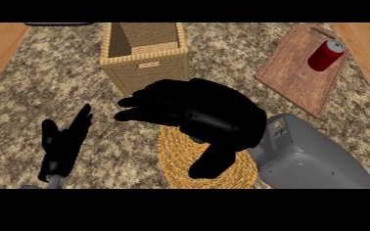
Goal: Pick the squash from the placemat and place it in the basket
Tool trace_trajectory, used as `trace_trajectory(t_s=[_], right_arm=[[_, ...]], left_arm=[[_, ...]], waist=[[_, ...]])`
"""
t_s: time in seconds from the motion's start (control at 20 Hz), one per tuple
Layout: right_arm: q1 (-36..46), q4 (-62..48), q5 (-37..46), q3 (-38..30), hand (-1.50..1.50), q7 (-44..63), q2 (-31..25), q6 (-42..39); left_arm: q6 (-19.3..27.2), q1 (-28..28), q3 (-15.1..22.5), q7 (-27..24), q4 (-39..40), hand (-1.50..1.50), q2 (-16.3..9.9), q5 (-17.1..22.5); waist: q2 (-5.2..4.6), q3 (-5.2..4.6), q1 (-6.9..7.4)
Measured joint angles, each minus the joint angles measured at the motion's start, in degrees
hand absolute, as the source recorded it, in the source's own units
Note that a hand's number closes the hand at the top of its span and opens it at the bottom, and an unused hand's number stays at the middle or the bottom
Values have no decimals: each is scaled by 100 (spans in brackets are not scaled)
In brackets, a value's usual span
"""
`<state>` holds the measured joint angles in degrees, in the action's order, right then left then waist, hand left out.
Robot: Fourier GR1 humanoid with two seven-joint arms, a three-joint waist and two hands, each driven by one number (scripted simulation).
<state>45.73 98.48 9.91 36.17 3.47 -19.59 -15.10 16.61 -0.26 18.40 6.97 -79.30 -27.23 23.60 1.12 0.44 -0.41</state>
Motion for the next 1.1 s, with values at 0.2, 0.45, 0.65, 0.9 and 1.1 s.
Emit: trace_trajectory(t_s=[0.2, 0.45, 0.65, 0.9, 1.1], right_arm=[[690, 235, -295, -553, -150, 445, -646, -838], [1369, 112, -820, -847, -150, 731, -1384, -2158], [1781, -58, -1170, -982, -150, 833, -1835, -3104], [1889, -107, -1164, -1035, -150, 780, -2035, -3700], [1757, -51, -1107, -1057, -150, 788, -1956, -3799]], left_arm=[[-54, 87, -67, -33, -60, 0, -51, 2], [-55, 142, -57, -54, -151, 0, -7, -47], [-70, 145, -71, -69, -109, 0, 38, -86], [-166, 140, -124, -68, -84, 0, 48, -115], [-160, 198, -127, -85, -172, 0, 94, -191]], waist=[[-9, -2, -13], [-28, -5, 12], [-42, 1, 10], [-57, 14, 37], [-59, 13, 48]])
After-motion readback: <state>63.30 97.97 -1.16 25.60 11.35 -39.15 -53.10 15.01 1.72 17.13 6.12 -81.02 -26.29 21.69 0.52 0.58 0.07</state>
